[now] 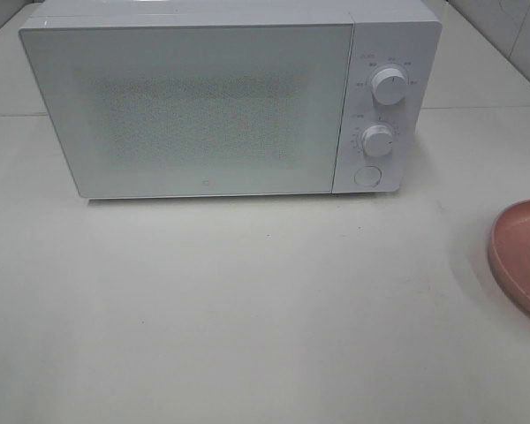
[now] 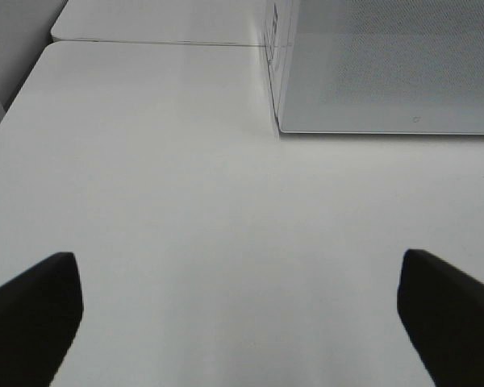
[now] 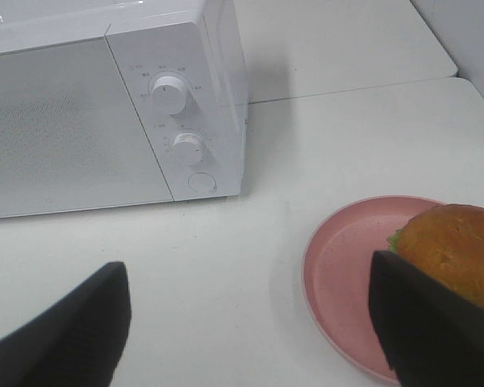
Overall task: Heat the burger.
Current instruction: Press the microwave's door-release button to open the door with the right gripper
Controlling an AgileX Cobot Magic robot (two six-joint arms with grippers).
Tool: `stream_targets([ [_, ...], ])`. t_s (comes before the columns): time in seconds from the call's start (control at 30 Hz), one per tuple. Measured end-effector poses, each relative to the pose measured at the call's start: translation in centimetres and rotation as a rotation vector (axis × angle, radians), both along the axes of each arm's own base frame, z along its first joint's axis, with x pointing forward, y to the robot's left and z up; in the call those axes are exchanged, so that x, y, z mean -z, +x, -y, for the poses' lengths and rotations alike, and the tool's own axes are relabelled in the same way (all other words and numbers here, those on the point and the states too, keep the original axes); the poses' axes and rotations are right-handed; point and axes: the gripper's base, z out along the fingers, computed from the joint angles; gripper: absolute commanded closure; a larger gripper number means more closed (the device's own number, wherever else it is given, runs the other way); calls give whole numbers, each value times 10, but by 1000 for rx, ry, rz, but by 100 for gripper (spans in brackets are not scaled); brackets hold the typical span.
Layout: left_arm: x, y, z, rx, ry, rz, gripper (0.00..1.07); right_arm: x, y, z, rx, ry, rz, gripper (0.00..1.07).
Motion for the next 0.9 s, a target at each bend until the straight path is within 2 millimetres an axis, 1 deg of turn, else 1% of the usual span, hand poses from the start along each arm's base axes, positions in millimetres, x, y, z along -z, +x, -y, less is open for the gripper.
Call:
stream_targets([
  [0.03,0,0,0,0,0,0,6,0,0,0,0,0,0,30],
  [0.07,0,0,0,0,0,0,6,-1,5,-1,0,-2,-8,31],
  [0.1,0,0,0,0,0,0,6,-1,16,-1,-1,-4,-29,31],
  [0.13,0,0,0,0,0,0,6,-1,16,-1,-1,-4,-29,31],
  [0.17,0,0,0,0,0,0,6,-1,21,-2,-1,-4,-35,31],
  [0.2,0,0,0,0,0,0,6,-1,30,-3,-2,-8,-44,31],
  [0.23,0,0,0,0,0,0,6,-1,30,-3,-2,-8,-44,31],
  [0.27,0,0,0,0,0,0,6,-1,38,-4,-3,-11,-54,31],
  [0.3,0,0,0,0,0,0,6,0,43,-4,-3,-11,-59,31],
  [0.33,0,0,0,0,0,0,6,0,43,-4,-3,-11,-59,31],
  [0.37,0,0,0,0,0,0,6,1,51,-5,-3,-13,-70,31],
  [0.4,0,0,0,0,0,0,6,1,51,-5,-3,-13,-70,31],
  [0.43,0,0,0,0,0,0,6,1,56,-5,-3,-14,-76,31],
  [0.47,0,0,0,0,0,0,6,4,64,-6,-4,-16,-96,31],
  [0.5,0,0,0,0,0,0,6,4,64,-6,-4,-16,-96,31],
  [0.57,0,0,0,0,0,0,6,7,76,-7,-4,-17,-115,31],
  [0.6,0,0,0,0,0,0,6,7,76,-7,-4,-17,-115,31],
  [0.63,0,0,0,0,0,0,6,8,84,-8,-4,-21,-121,31],
  [0.7,0,0,0,0,0,0,6,10,88,-8,-4,-25,-126,31],
  [0.73,0,0,0,0,0,0,6,11,96,-8,-4,-31,-125,31],
  [0.77,0,0,0,0,0,0,6,12,99,-9,-4,-34,-124,31],
  [0.8,0,0,0,0,0,0,6,12,99,-9,-4,-34,-124,31],
  [0.83,0,0,0,0,0,0,6,14,107,-9,-5,-38,-128,31],
  [0.9,0,0,0,0,0,0,6,15,110,-9,-5,-38,-126,31],
])
